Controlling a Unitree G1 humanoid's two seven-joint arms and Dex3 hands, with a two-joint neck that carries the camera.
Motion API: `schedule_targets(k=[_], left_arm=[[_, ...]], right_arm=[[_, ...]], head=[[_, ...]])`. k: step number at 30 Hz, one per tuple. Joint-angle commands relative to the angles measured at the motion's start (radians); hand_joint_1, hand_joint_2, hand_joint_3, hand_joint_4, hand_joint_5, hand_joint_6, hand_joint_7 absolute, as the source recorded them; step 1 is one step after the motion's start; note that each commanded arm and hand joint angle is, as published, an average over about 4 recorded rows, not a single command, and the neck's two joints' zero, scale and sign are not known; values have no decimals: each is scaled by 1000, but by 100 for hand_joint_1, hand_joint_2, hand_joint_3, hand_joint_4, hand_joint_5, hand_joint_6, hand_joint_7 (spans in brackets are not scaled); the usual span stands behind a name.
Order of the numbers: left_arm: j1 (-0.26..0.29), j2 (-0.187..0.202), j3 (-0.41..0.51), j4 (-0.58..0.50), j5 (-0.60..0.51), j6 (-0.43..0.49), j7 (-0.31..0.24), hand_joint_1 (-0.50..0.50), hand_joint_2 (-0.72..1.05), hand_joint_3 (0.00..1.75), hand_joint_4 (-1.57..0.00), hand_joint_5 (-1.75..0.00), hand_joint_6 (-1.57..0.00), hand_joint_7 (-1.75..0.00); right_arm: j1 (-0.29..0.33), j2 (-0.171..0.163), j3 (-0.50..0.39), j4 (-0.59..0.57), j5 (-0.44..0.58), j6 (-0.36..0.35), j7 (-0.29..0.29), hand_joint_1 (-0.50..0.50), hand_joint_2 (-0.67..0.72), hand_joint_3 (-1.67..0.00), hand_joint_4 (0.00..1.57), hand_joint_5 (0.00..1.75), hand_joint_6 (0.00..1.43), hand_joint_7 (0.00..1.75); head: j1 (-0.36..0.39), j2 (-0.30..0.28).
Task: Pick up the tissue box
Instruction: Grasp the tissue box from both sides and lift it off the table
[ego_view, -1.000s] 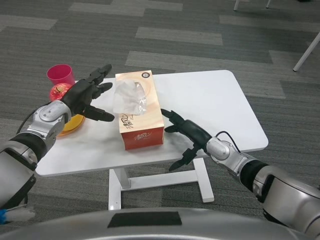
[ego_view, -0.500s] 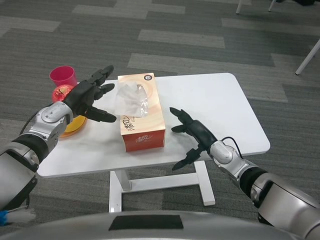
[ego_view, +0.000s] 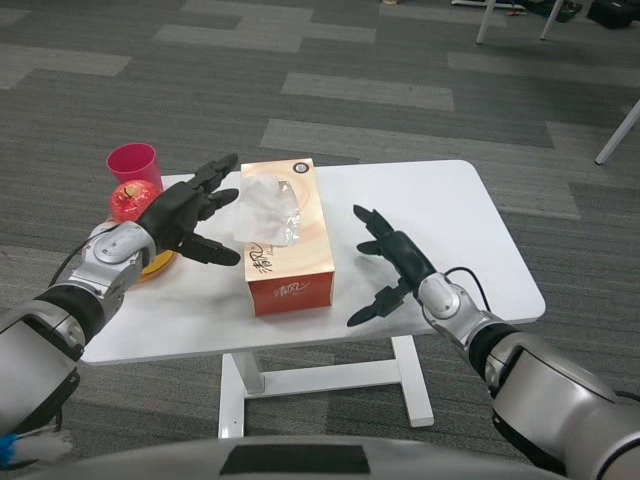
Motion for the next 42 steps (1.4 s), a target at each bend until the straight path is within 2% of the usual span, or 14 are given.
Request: schedule_targets(k=[1,5,8,14,18,22,24,30,33,35,42], left_arm=[[17,-10,-20,2,4,-2,-3,50,69,4,0,-41,0,0],[28,-19,-38,1,4,-2,-4,50,69,9,0,-41,0,0],[33,-24,-52,1,4,-2,-3,50,69,2,0,-41,0,0],[36,-35,-94,1,2,-2,-4,50,69,0,0,-41,0,0],[36,-38,-118,0,3,-3,-4,50,69,4,0,-41,0,0],[36,-39,-145,-5,3,-4,-5,50,69,4,0,-41,0,0],[36,-40,-155,-8,2,-4,-5,50,69,0,0,-41,0,0],[36,-44,-177,-24,2,-4,-5,50,69,4,0,-41,0,0],[40,-45,-181,-35,2,-5,-5,50,69,0,0,-41,0,0],[49,-45,-181,-47,2,-9,-6,50,69,2,0,-41,0,0],[116,-35,-138,-131,6,-20,-28,50,69,7,0,-51,0,0]], right_arm=[[-39,9,4,33,-2,4,-29,-42,-3,-16,25,46,0,14],[-70,19,7,60,-2,5,-58,-42,-3,-16,26,41,0,14],[-85,26,25,73,-2,6,-73,-42,-3,-16,29,39,0,14],[-102,35,89,85,-3,7,-104,-42,-3,-20,31,39,0,14],[-105,39,125,82,-3,8,-111,-42,-3,-16,31,39,0,14],[-108,44,156,77,-3,8,-114,-42,-3,-24,31,39,0,14],[-108,45,167,75,-3,8,-114,-42,-3,-24,31,39,0,14],[-107,46,207,63,-3,8,-114,-42,-3,-20,34,39,0,14],[-107,42,224,48,-2,8,-113,-42,-3,-20,36,46,0,14],[-106,36,238,28,-2,8,-109,-42,-3,-20,37,44,0,14],[-72,-8,253,-69,-3,4,-64,-42,-10,-24,28,44,0,14]], head=[[-2,7],[-4,13],[-4,15],[-5,16],[-15,16],[-17,15],[-17,15],[-16,17],[-13,17],[-9,15],[11,9]])
